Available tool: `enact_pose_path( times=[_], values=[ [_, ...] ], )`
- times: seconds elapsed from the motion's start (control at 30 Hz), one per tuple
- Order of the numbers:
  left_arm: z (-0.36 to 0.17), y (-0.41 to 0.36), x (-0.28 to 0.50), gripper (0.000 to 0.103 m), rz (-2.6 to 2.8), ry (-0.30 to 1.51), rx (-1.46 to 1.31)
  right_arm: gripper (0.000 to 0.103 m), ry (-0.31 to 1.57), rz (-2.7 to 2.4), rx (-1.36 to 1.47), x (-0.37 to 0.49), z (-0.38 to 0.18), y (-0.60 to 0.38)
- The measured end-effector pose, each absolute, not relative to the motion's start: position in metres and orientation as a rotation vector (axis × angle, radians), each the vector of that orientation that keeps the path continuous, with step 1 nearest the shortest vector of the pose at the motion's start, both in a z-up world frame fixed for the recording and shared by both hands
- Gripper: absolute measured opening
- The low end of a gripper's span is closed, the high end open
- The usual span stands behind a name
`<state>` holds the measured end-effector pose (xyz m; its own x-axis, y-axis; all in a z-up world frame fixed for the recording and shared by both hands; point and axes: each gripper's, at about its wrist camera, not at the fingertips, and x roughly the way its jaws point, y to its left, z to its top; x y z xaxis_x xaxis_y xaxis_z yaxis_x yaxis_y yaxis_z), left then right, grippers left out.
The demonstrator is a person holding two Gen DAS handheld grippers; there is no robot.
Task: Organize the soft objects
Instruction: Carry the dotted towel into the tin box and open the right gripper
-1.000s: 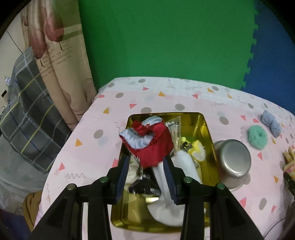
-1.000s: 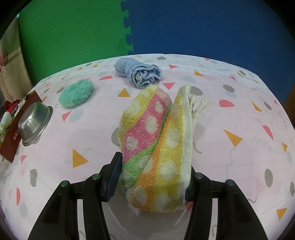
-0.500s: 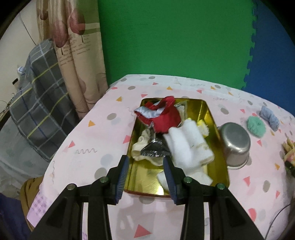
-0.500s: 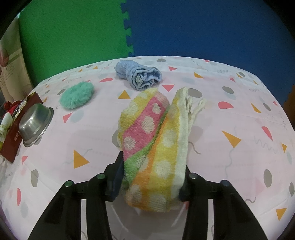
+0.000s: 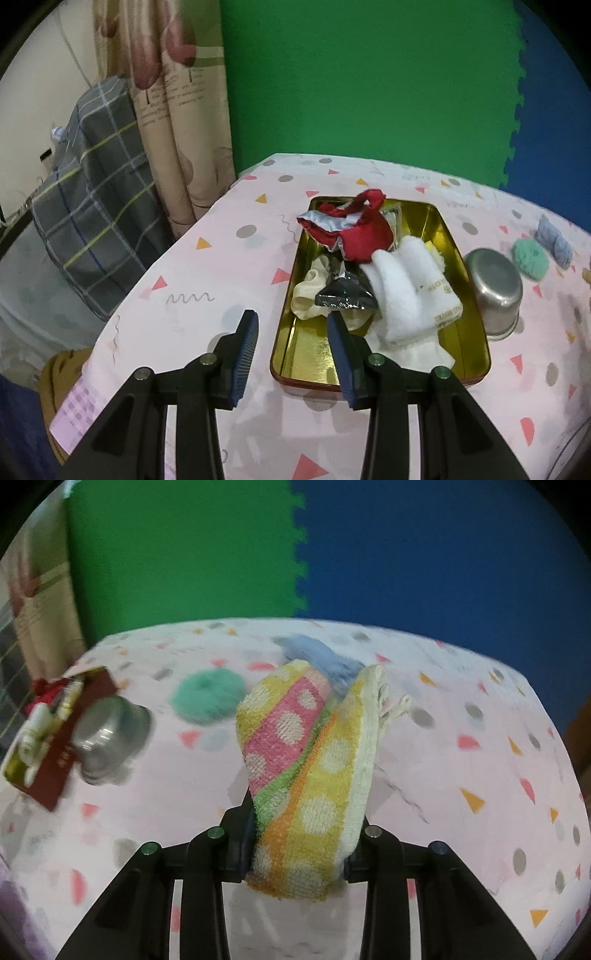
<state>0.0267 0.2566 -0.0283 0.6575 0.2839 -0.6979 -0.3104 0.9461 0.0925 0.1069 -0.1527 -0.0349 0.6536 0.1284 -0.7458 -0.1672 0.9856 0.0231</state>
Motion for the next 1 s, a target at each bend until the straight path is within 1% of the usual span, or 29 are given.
enact_pose_path(
  times=[0.33, 0.57, 0.8, 1.0],
  values=[
    [-0.022, 0.293, 0.019, 0.039, 0.419, 0.772, -0.125, 0.032, 0.822, 0.469, -0.175, 0.097, -0.006, -0.014],
    [-0.018, 0.316, 0.013, 0.039, 0.468, 0.769, -0.18, 0.032, 0.813, 0.64, -0.239, 0.088, 0.002, 0.074],
    [-0.018, 0.332, 0.008, 0.039, 0.493, 0.77, -0.239, 0.032, 0.817, 0.633, -0.255, 0.116, 0.003, 0.117],
    [-0.02, 0.333, 0.009, 0.039, 0.49, 0.777, -0.245, 0.032, 0.852, 0.579, -0.276, 0.151, -0.012, 0.133]
  ],
)
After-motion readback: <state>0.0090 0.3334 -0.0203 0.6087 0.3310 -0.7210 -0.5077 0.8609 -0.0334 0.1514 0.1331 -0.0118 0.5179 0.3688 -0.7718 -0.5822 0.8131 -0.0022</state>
